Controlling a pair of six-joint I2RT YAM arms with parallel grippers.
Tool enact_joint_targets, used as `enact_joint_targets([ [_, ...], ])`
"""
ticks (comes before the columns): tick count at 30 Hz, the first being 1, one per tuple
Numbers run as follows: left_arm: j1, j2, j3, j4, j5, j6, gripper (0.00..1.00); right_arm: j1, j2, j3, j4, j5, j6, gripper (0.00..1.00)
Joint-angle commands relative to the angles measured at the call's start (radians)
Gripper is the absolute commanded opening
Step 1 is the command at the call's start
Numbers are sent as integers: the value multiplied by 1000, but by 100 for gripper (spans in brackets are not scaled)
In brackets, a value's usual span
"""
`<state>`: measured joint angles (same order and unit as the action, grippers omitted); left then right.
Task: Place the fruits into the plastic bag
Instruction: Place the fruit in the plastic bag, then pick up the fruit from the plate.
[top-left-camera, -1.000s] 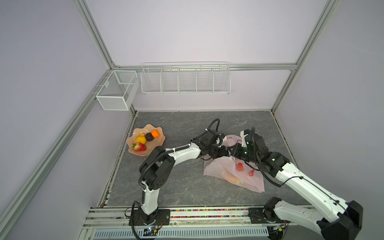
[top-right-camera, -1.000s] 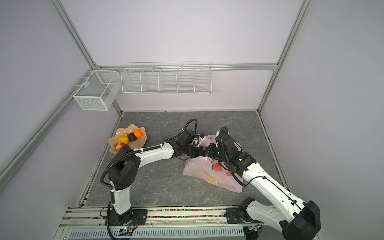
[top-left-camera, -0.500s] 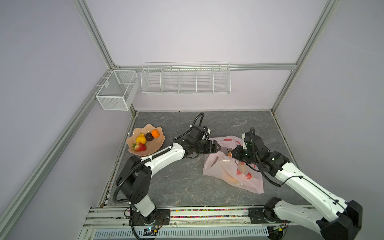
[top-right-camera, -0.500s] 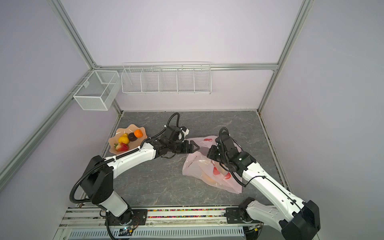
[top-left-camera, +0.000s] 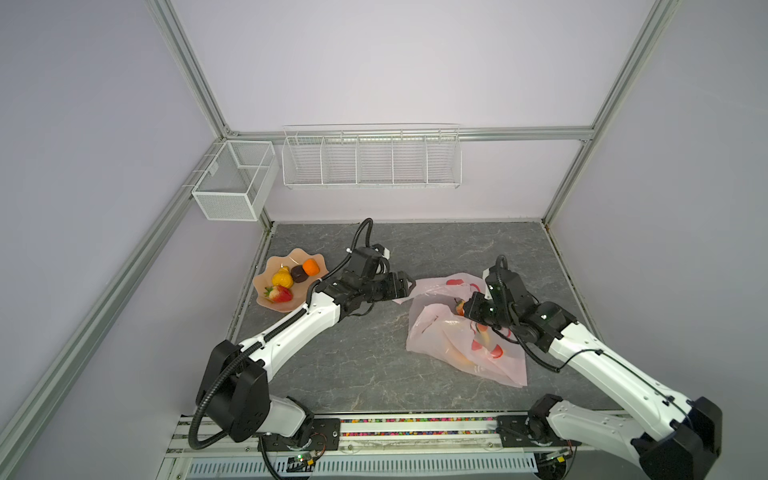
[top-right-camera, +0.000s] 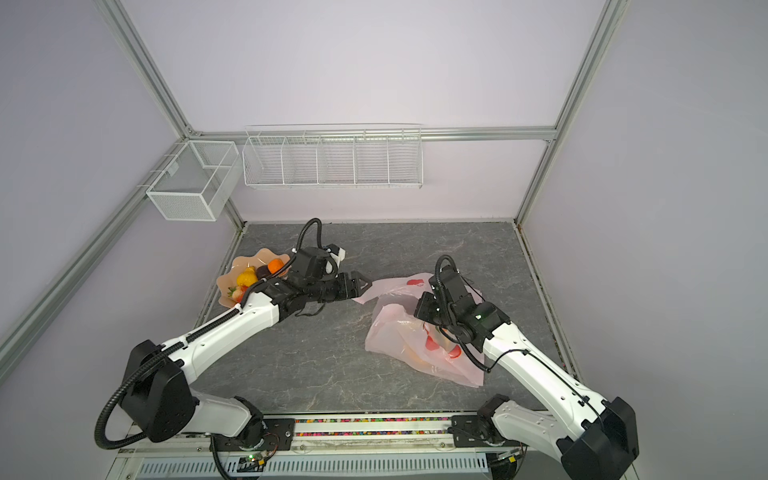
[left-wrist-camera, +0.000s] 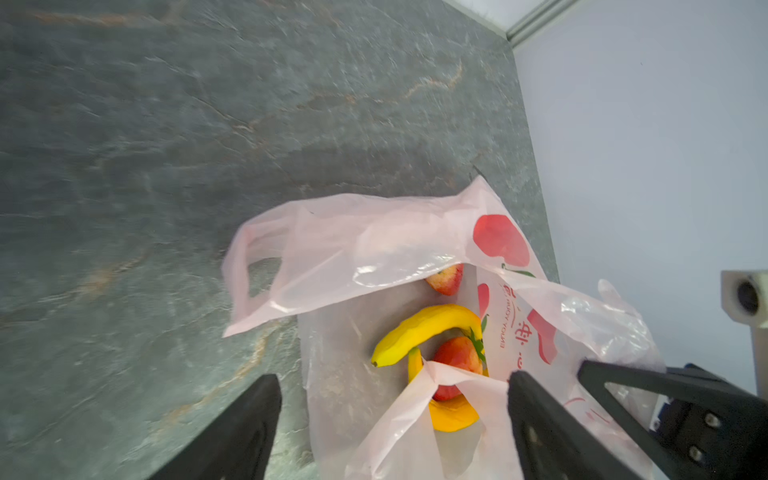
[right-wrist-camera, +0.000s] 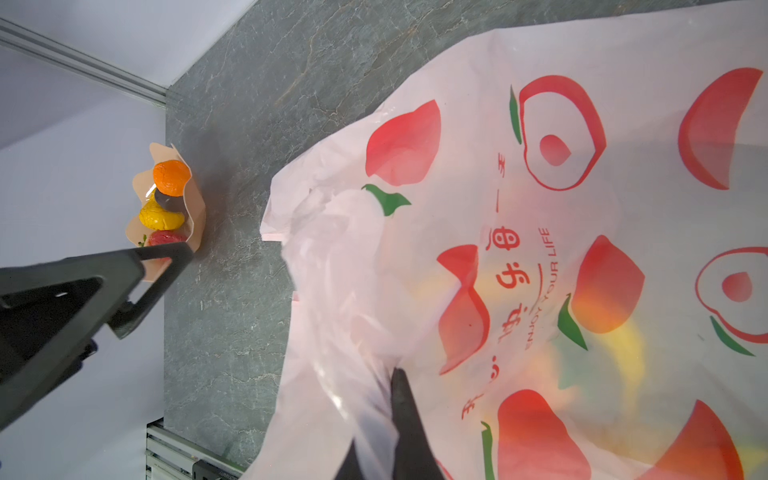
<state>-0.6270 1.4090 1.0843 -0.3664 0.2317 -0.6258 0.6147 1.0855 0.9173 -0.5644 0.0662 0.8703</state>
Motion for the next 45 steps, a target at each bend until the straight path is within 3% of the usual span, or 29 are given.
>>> enact_joint_targets([
  [1, 28, -46, 1, -136, -209, -7, 86, -6, 7, 19, -7, 8, -13, 6],
  [6, 147, -83, 19, -287, -334, -1, 88, -6, 8, 23, -4, 5, -21, 6],
  [12, 298, -83, 46, -376, -400, 55, 92, -6, 8, 23, 0, 0, -22, 6],
  [19, 456, 51, 168, -533, -491, 182, 97, -7, 5, 23, -6, 4, -22, 6],
  [24, 592, 139, 200, -534, -462, 210, 97, -7, 4, 21, -6, 9, -20, 6],
  [34, 734, 348, 260, -496, -424, 241, 91, -7, 8, 18, -4, 12, -10, 6],
  [45, 796, 496, 337, -438, -406, 252, 84, -7, 7, 19, -14, 23, -4, 6],
])
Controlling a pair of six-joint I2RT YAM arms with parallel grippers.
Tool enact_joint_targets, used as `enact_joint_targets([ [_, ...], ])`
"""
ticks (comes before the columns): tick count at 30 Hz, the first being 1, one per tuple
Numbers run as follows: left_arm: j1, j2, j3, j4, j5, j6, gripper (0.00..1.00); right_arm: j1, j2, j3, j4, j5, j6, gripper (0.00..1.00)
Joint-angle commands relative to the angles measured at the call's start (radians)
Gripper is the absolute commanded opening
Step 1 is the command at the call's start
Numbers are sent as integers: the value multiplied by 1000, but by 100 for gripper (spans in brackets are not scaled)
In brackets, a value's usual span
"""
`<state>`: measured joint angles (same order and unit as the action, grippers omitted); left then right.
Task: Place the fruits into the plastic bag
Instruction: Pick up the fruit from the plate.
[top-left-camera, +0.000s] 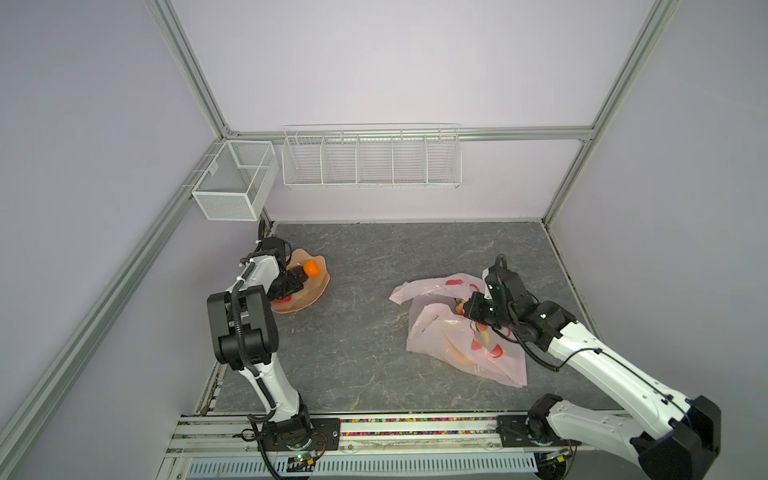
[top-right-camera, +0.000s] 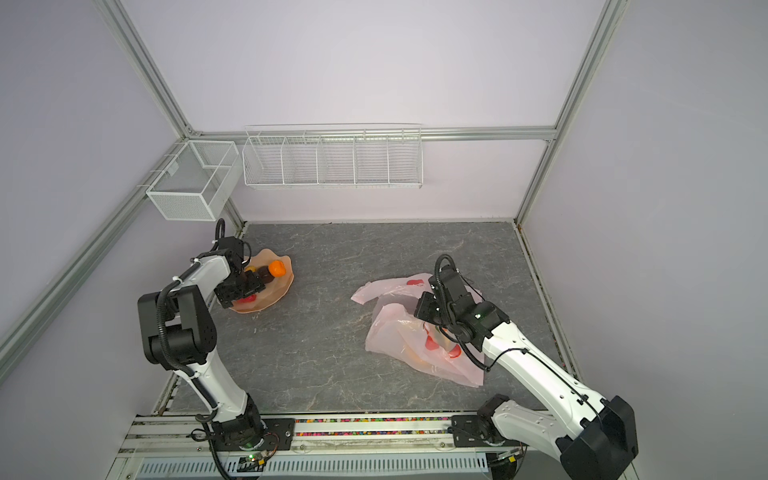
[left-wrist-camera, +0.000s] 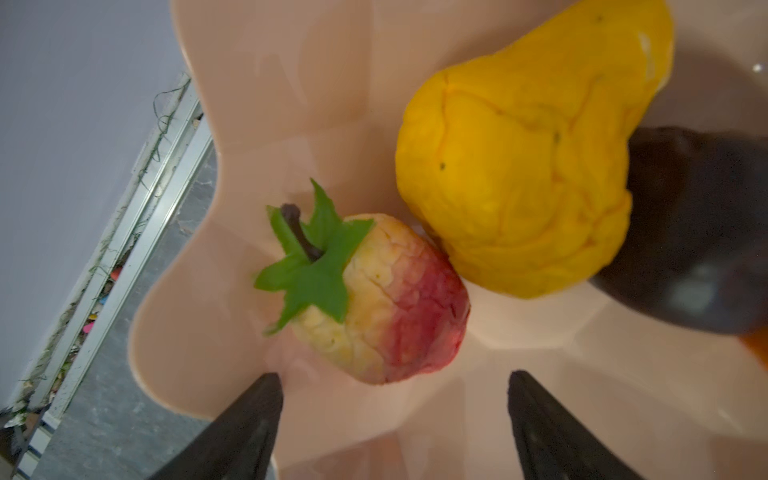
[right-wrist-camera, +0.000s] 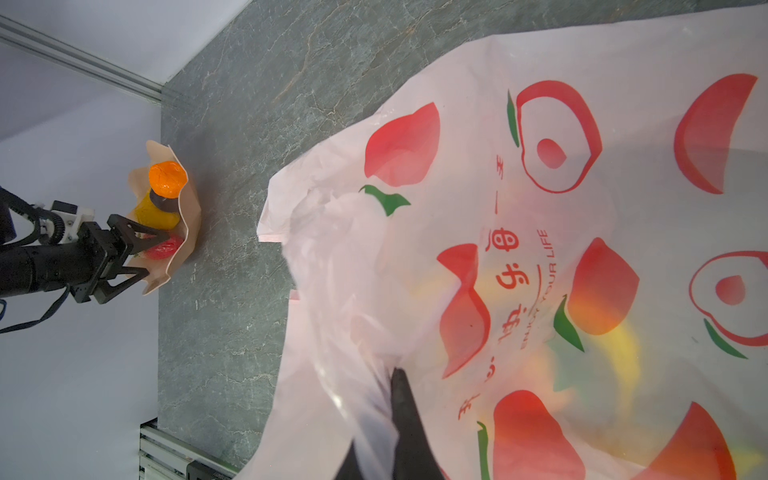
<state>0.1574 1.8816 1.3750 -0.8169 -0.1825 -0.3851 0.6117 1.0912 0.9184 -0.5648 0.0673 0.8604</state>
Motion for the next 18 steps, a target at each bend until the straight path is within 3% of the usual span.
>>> enact_joint_targets([
  [1, 16, 31, 51, 17, 8, 11, 84, -4, 2, 18, -13, 22, 7, 6],
  [18, 27, 118, 107, 29, 29, 9, 74, -4, 18, 22, -9, 19, 2, 6],
])
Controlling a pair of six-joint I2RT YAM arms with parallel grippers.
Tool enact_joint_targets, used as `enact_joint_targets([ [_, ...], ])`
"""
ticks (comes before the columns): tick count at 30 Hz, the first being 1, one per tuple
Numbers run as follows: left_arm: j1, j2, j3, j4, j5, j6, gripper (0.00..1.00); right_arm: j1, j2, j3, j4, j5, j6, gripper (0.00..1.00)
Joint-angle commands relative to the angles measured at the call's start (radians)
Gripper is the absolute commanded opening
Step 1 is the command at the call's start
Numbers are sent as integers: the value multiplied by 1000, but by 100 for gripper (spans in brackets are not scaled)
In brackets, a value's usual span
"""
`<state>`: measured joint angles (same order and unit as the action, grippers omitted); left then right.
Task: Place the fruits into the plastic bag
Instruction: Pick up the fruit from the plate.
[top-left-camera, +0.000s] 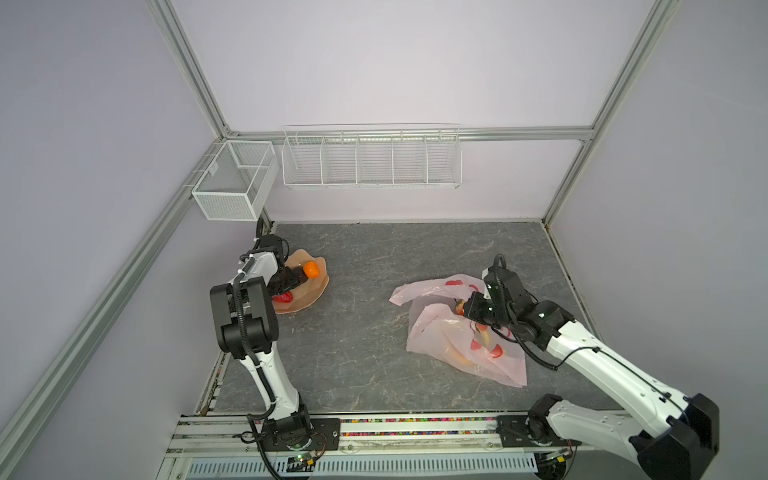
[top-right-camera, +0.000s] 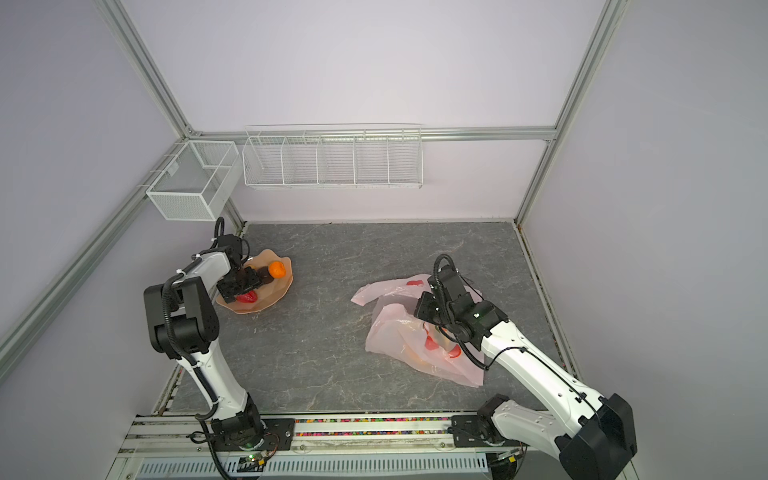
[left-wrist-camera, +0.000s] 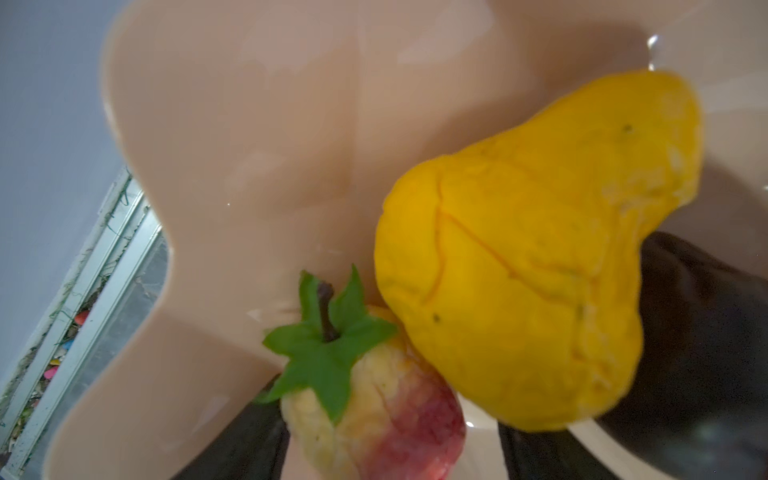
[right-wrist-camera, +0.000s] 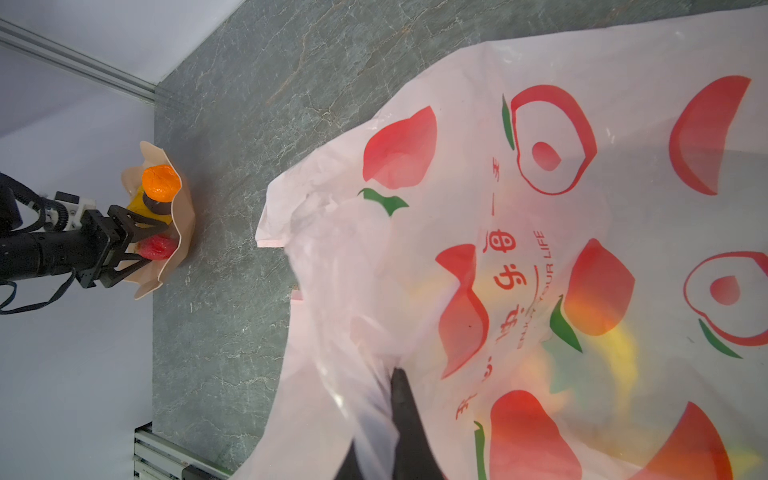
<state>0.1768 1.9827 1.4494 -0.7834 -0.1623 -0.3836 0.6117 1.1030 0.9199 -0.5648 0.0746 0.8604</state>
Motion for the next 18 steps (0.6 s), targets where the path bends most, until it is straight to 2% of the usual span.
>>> enact_joint_targets([
  [1, 8, 21, 32, -8, 10, 9, 73, -3, 6, 19, -10, 11, 0, 6],
  [8, 8, 21, -1, -3, 20, 20, 68, -5, -1, 18, -13, 13, -1, 6],
  [18, 8, -55, -24, -4, 52, 46, 41, -5, -7, 17, -12, 14, 0, 6],
])
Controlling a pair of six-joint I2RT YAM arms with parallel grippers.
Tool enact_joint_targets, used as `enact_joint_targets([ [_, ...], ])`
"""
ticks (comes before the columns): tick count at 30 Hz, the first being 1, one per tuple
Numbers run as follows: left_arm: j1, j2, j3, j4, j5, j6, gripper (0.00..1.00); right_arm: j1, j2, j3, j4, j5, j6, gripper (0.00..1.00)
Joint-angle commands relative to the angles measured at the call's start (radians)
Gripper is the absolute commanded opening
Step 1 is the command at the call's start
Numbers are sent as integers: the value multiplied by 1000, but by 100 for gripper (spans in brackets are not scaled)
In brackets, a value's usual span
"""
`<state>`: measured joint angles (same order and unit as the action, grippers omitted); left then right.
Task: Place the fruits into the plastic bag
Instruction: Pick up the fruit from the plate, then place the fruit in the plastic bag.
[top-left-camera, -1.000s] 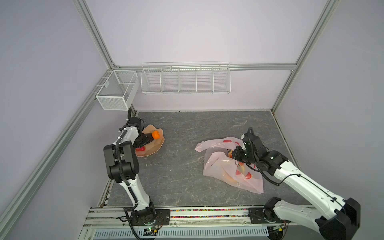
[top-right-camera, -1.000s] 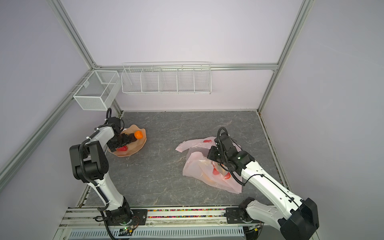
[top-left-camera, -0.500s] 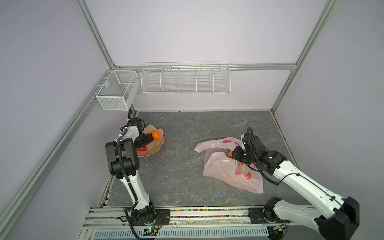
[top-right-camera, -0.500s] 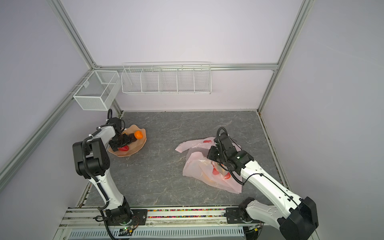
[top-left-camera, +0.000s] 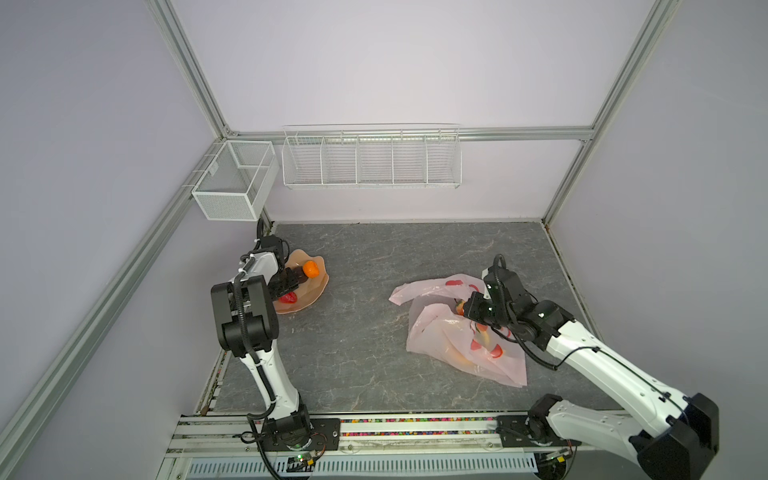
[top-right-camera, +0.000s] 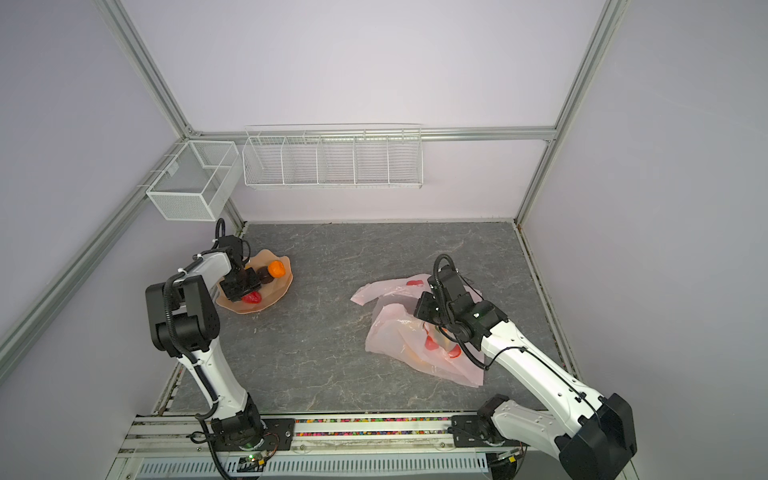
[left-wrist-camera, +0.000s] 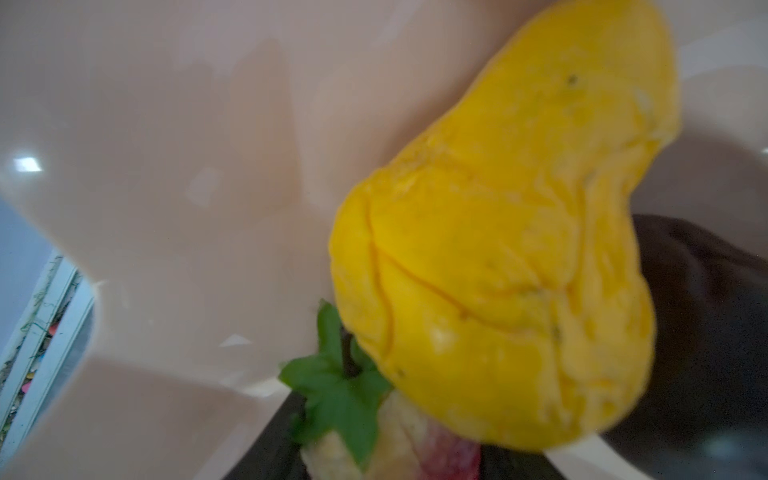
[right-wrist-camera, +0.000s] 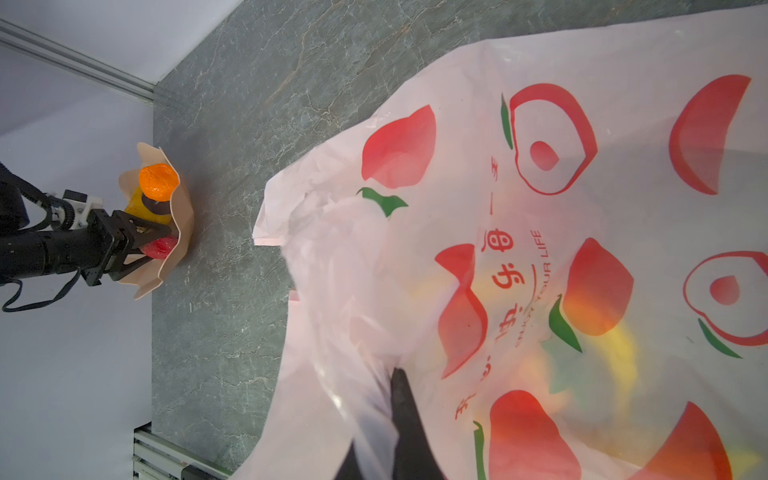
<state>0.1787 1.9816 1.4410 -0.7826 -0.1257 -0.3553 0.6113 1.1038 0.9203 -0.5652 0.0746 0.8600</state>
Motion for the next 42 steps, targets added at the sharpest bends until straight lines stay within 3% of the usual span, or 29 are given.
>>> enact_joint_targets([
  [1, 5, -67, -21, -6, 19, 19, 38, -3, -9, 17, -13, 13, 1, 6],
  [11, -24, -277, -99, -6, 117, 70, 33, -3, -17, 16, -8, 20, 1, 6],
  [16, -89, -391, -156, 10, 167, 134, 32, -3, -21, 16, -8, 19, 1, 6],
  [23, -176, -531, -226, 64, 323, 208, 31, -2, -30, 13, -17, 17, -1, 6],
  [32, -505, -582, -217, 89, 355, 336, 27, -3, -53, 2, -28, 17, -1, 6],
  [37, -686, -509, -150, 52, 358, 413, 27, -3, -58, -2, -30, 14, -1, 6],
  [42, -810, -417, -88, 9, 349, 504, 27, -2, -63, -7, -32, 13, 0, 6],
])
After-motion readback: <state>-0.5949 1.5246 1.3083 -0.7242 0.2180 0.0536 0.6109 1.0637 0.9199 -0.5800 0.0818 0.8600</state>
